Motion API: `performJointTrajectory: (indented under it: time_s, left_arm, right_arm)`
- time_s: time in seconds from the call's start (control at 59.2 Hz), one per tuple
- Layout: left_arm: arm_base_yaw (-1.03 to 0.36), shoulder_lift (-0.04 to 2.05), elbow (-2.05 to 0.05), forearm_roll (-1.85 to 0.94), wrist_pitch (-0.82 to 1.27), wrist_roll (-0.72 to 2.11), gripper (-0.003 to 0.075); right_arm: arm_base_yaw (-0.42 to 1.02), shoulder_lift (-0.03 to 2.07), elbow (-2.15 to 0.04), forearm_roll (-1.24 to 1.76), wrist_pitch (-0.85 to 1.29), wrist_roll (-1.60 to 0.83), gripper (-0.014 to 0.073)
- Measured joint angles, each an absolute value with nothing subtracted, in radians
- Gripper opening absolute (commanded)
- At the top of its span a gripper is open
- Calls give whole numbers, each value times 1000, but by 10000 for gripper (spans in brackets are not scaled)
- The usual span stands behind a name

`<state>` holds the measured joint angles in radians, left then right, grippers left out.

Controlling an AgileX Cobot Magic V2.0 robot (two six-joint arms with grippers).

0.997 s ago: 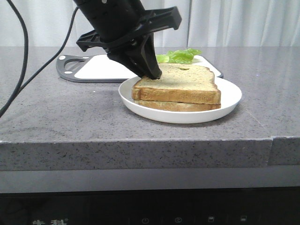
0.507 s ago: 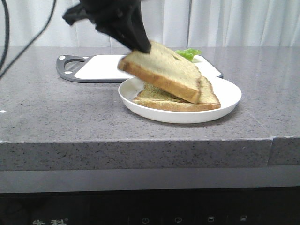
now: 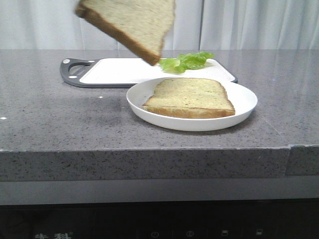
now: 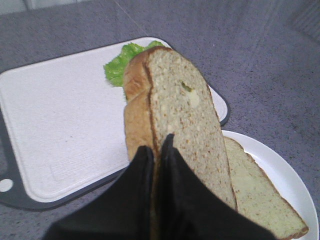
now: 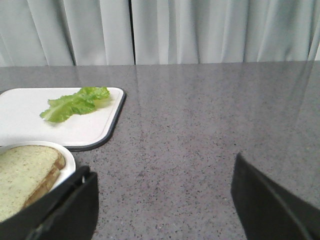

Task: Left arm grabs bread, right arm adds lettuce
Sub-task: 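Lift the top bread slice with the left gripper and move it aside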

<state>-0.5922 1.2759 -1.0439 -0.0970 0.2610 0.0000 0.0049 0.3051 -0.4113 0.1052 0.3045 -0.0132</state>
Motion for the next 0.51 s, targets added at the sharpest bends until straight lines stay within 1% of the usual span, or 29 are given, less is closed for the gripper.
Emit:
performJointTrajectory:
  time_s: [0.118, 0.254, 0.372, 0.507]
  left_arm:
    - [-562, 1128, -906, -70, 200, 0, -21]
    - [-510, 958, -781, -30, 181, 0, -21]
    - [-466, 828, -700, 0, 181, 0, -21]
    - [-448, 710, -647, 13, 181, 0, -21]
  right_arm:
    - [5, 384, -418, 105, 304, -13, 566]
    - [5, 512, -456, 105, 303, -13, 566]
    - [5, 657, -525, 105, 301, -41, 566]
    - [5, 843, -625, 105, 292, -79, 566]
